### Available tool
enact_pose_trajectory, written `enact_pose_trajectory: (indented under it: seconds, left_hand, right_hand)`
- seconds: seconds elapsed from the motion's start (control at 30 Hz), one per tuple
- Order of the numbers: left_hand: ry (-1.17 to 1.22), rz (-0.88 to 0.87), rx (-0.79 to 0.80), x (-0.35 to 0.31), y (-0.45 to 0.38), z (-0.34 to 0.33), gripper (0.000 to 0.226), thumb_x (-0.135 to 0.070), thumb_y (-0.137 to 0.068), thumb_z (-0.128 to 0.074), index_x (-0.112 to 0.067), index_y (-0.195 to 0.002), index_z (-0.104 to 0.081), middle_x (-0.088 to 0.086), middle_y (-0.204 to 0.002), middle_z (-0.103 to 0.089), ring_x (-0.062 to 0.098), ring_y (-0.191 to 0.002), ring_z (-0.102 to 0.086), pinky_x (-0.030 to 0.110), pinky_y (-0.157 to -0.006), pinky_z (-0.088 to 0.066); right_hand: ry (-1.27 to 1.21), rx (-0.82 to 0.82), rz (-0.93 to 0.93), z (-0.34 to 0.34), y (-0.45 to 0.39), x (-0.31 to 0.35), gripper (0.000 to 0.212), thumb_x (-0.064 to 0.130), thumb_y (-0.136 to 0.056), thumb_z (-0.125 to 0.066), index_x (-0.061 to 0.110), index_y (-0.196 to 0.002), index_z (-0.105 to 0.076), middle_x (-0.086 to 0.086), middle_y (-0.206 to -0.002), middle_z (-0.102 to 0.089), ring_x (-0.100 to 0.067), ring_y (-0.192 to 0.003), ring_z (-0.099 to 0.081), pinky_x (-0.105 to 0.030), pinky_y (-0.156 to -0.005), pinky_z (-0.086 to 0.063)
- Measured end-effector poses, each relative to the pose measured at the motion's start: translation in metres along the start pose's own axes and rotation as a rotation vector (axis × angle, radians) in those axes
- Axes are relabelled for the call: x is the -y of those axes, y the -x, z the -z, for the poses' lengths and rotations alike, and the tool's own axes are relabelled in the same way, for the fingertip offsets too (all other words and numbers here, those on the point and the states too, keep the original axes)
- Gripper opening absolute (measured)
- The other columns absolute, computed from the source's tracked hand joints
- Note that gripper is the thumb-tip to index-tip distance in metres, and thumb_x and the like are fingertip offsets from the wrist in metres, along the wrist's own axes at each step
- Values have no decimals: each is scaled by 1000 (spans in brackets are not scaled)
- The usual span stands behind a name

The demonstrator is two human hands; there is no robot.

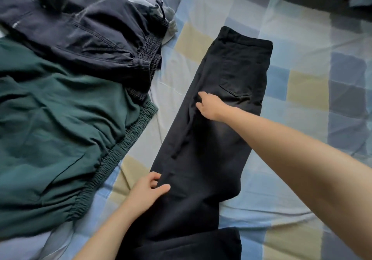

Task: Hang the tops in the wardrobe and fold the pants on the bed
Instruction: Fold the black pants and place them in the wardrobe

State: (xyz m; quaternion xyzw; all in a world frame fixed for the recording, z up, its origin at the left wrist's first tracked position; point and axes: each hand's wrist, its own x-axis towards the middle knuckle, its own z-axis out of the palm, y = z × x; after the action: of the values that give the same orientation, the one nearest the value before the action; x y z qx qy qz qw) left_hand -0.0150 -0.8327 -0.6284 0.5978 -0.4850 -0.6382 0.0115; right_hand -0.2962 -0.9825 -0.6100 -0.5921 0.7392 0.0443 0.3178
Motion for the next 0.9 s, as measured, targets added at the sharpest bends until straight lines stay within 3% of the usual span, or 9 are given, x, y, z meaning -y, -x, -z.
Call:
enact_pose_trajectory:
  seconds: [0.1,0.2,0.27,0.33,0.43,0.5,0.63,0.8,0.9]
  left_hand:
    - [-9,-79,-75,-25,-30,-14,23,-26,-88,-71,-18,-108,-64,-3,-101,-72,11,-97,-65,25,-91,-51]
    - [-65,-138,-156,-43,-50,-25,11,-28,-88,-69,-18,-92,-66,-5,-85,-70,12,-84,-62,27,-79,-50]
    - [-107,-182,-212,-48,-53,-26,17,-26,-88,-68,-16,-75,-62,-6,-63,-61,13,-65,-53,28,-64,-43]
    - [-85,-201,-223,-46,-53,-20,20,-25,-88,-68,-14,-72,-62,-8,-60,-58,12,-60,-50,29,-62,-41]
    - [16,-207,-244,-43,-47,-2,15,-20,-89,-68,-17,-74,-67,-15,-63,-68,-2,-59,-60,19,-60,-45]
    - [-2,-192,-281,-40,-47,11,20,-19,-88,-69,-17,-69,-65,-17,-56,-65,-7,-50,-53,10,-52,-39]
    - [-77,-24,-285,-18,-52,24,18,-17,-89,-68,-11,-73,-64,-6,-57,-59,8,-56,-48,16,-51,-35]
    - [-30,4,-304,-3,-49,20,12,-14,-93,-63,-3,-88,-66,8,-76,-68,15,-67,-58,14,-55,-42]
    - [-74,-20,-339,-2,-48,15,13,-15,-95,-60,-6,-87,-64,8,-76,-66,16,-69,-56,24,-62,-41]
  right_hand:
    - [196,-52,73,22,-12,-16,69,1,-93,-38,27,-152,-14,-14,-134,-37,-35,-98,-51,-39,-74,-46]
    - [281,-46,145,32,-26,-24,87,-11,-86,-35,44,-149,-12,-7,-118,-35,-22,-72,-45,-30,-53,-37]
    - [321,-12,184,34,-36,-22,79,-8,-90,-34,45,-147,-17,-4,-110,-35,-22,-77,-48,-31,-58,-40]
    - [386,26,211,36,-45,-18,53,4,-97,-41,30,-142,-36,-7,-115,-44,-29,-95,-53,-37,-74,-45]
    - [379,-155,222,38,-57,-11,23,8,-94,-47,10,-116,-54,-15,-112,-55,-34,-99,-55,-43,-82,-49]
    - [302,-221,215,35,-61,-5,25,5,-93,-47,8,-117,-54,-16,-112,-55,-36,-101,-55,-44,-84,-49]
    - [-52,-47,153,25,-51,-6,70,7,-91,-53,30,-149,-21,-13,-128,-54,-29,-115,-54,-34,-91,-48]
    - [-596,-733,-153,12,8,-76,44,0,-85,-41,17,-125,-51,-3,-100,-62,-14,-89,-57,-8,-74,-39]
    - [-746,-756,-482,-17,50,-134,30,-2,-89,-39,9,-113,-52,-14,-100,-60,-24,-82,-59,-31,-85,-49]
